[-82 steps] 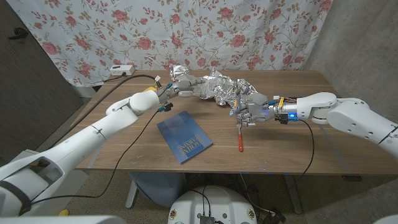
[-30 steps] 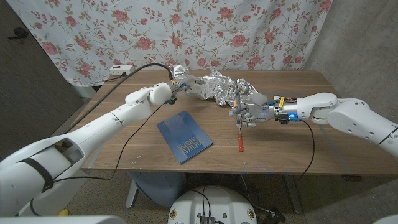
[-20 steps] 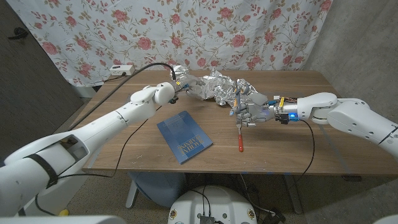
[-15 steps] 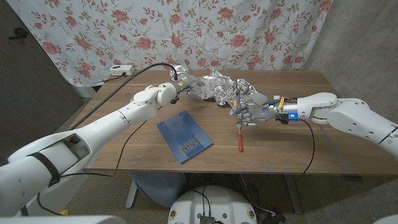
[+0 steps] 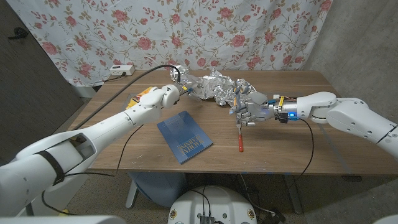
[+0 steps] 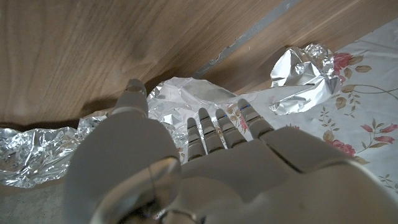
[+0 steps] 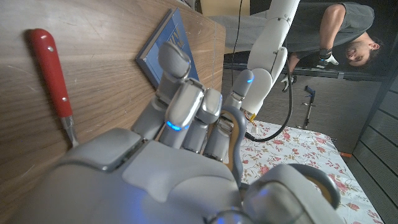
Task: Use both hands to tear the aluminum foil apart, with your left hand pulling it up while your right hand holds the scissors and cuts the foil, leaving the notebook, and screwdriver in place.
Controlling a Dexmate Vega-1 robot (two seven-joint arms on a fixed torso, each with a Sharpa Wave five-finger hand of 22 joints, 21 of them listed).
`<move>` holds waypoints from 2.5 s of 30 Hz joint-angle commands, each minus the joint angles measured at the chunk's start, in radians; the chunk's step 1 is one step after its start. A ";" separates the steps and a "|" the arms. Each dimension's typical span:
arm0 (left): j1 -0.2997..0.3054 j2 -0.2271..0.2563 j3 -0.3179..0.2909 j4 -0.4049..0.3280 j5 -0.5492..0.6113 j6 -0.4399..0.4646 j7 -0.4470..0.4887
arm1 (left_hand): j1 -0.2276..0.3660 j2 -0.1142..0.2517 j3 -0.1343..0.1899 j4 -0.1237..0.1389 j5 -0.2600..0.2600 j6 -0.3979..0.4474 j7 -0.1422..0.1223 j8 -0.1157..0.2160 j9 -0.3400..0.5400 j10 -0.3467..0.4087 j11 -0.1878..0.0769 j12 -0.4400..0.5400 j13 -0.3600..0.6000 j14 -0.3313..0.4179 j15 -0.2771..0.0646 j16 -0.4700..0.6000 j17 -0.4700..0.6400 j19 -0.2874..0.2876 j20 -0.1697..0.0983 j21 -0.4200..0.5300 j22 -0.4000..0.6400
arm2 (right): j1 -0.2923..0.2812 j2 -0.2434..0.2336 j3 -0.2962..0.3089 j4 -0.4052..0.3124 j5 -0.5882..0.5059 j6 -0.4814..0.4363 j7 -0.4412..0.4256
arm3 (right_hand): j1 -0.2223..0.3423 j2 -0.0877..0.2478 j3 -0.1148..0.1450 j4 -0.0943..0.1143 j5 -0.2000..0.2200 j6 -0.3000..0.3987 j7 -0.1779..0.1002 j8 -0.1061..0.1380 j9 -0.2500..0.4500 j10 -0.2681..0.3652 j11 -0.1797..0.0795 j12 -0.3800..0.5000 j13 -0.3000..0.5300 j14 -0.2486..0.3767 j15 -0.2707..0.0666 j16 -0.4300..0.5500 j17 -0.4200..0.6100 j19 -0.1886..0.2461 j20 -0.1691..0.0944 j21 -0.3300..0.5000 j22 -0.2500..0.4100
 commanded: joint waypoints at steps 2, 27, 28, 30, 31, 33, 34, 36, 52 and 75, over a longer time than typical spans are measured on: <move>-0.011 -0.039 0.044 0.040 0.096 0.052 0.040 | 0.002 0.009 0.004 -0.006 0.004 0.015 -0.001 0.005 0.002 0.008 0.005 0.005 0.003 0.000 0.006 -0.004 0.001 0.015 0.001 0.008 0.005 | 0.008 0.008 -0.005 0.001 -0.008 0.000 0.000 | 0.001 0.007 0.000 -0.007 -0.006 0.011 0.169 0.000 0.005 0.029 -0.031 0.005 0.000 -0.013 -0.010 0.005 0.004 0.012 -0.001 -0.004 0.000; -0.047 -0.075 0.106 0.113 0.203 0.059 0.056 | 0.074 0.029 0.035 -0.027 0.009 -0.028 -0.028 -0.020 0.003 -0.062 0.012 -0.034 -0.004 -0.096 0.035 -0.038 -0.003 -0.043 0.017 -0.021 0.004 | -0.009 0.009 0.000 -0.011 0.002 0.002 -0.020 | 0.010 0.017 0.003 -0.008 -0.009 0.015 0.168 0.001 0.009 0.032 -0.032 0.005 0.000 -0.012 -0.010 0.005 0.004 0.013 0.000 -0.008 0.000; -0.048 -0.079 0.107 0.119 0.202 0.058 0.059 | 0.074 0.029 0.035 -0.027 0.009 -0.027 -0.027 -0.019 0.003 -0.060 0.013 -0.033 -0.003 -0.094 0.035 -0.037 -0.003 -0.043 0.017 -0.021 0.004 | -0.010 0.008 0.000 -0.011 -0.002 0.007 -0.019 | 0.010 0.017 0.002 -0.008 -0.009 0.016 0.168 0.000 0.008 0.033 -0.032 0.005 0.000 -0.012 -0.010 0.005 0.004 0.014 0.000 -0.007 0.001; -0.052 -0.092 0.112 0.143 0.200 0.052 0.074 | 0.069 0.029 0.033 -0.021 0.008 -0.014 -0.029 -0.015 0.004 -0.049 0.010 -0.029 -0.003 -0.083 0.029 -0.032 -0.002 -0.038 0.015 -0.019 0.004 | -0.012 0.007 0.002 -0.012 0.003 0.005 -0.021 | 0.010 0.018 0.003 -0.008 -0.009 0.015 0.166 0.000 0.009 0.033 -0.032 0.005 0.000 -0.012 -0.010 0.005 0.004 0.014 0.000 -0.008 0.000; -0.053 -0.092 0.112 0.143 0.199 0.052 0.074 | 0.054 0.031 0.028 -0.011 0.005 0.002 -0.026 -0.010 0.004 -0.038 0.010 -0.024 -0.001 -0.052 0.019 -0.019 0.002 -0.027 0.013 -0.014 0.005 | -0.012 0.007 0.002 -0.012 0.004 0.005 -0.021 | 0.010 0.018 0.003 -0.009 -0.010 0.016 0.167 0.000 0.008 0.033 -0.032 0.005 0.000 -0.012 -0.010 0.005 0.004 0.014 0.000 -0.007 0.001; -0.054 -0.107 0.120 0.163 0.207 0.060 0.096 | 0.041 0.026 0.021 -0.006 0.003 0.024 -0.026 -0.003 0.004 -0.024 0.003 -0.019 0.000 -0.034 0.012 -0.012 0.004 -0.015 0.011 -0.009 0.006 | -0.014 0.006 0.003 -0.013 0.003 0.008 -0.022 | 0.011 0.019 0.003 -0.009 -0.010 0.016 0.167 0.000 0.007 0.033 -0.032 0.005 0.000 -0.012 -0.010 0.005 0.004 0.014 -0.001 -0.009 -0.001; -0.055 -0.113 0.122 0.170 0.207 0.063 0.103 | 0.038 0.028 0.021 -0.004 0.003 0.031 -0.025 -0.001 0.004 -0.019 0.001 -0.017 0.001 -0.027 0.010 -0.010 0.005 -0.008 0.008 -0.007 0.006 | -0.014 0.006 0.003 -0.012 0.004 0.007 -0.020 | 0.011 0.019 0.003 -0.009 -0.010 0.016 0.166 0.000 0.008 0.033 -0.032 0.005 0.000 -0.012 -0.010 0.005 0.004 0.014 0.000 -0.008 0.001; -0.059 -0.120 0.128 0.182 0.207 0.063 0.111 | 0.033 0.034 0.021 -0.001 0.004 0.051 -0.026 0.005 0.004 -0.008 0.000 -0.012 0.002 -0.008 0.007 -0.002 0.008 0.006 0.008 -0.001 0.007 | -0.016 0.005 0.005 -0.013 0.006 0.006 -0.023 | 0.012 0.019 0.003 -0.009 -0.010 0.016 0.167 0.000 0.008 0.033 -0.032 0.005 0.000 -0.012 -0.010 0.005 0.004 0.014 0.000 -0.007 0.002; -0.088 -0.158 0.172 0.249 0.188 0.052 0.133 | 0.018 0.039 0.019 0.003 0.006 0.100 -0.034 0.015 0.004 0.032 -0.005 0.003 0.006 0.017 -0.006 0.003 0.012 0.028 0.012 0.005 0.010 | -0.022 0.006 0.007 -0.003 0.004 0.026 -0.012 | 0.017 0.027 0.001 -0.010 -0.017 0.021 0.166 -0.002 0.010 0.035 -0.031 0.005 0.000 -0.010 -0.010 0.005 0.004 0.014 0.002 -0.005 0.011; -0.100 -0.188 0.206 0.294 0.172 0.077 0.166 | 0.061 0.106 0.085 -0.015 0.018 0.246 -0.041 0.041 0.005 0.192 -0.024 0.058 0.018 0.159 -0.056 0.038 0.021 0.076 0.021 0.019 0.015 | -0.018 0.013 0.006 0.009 0.006 0.032 0.001 | 0.020 0.033 0.002 -0.009 -0.022 0.031 0.160 -0.001 0.009 0.037 -0.031 0.004 0.000 -0.010 -0.010 0.004 0.003 0.015 0.004 -0.010 0.005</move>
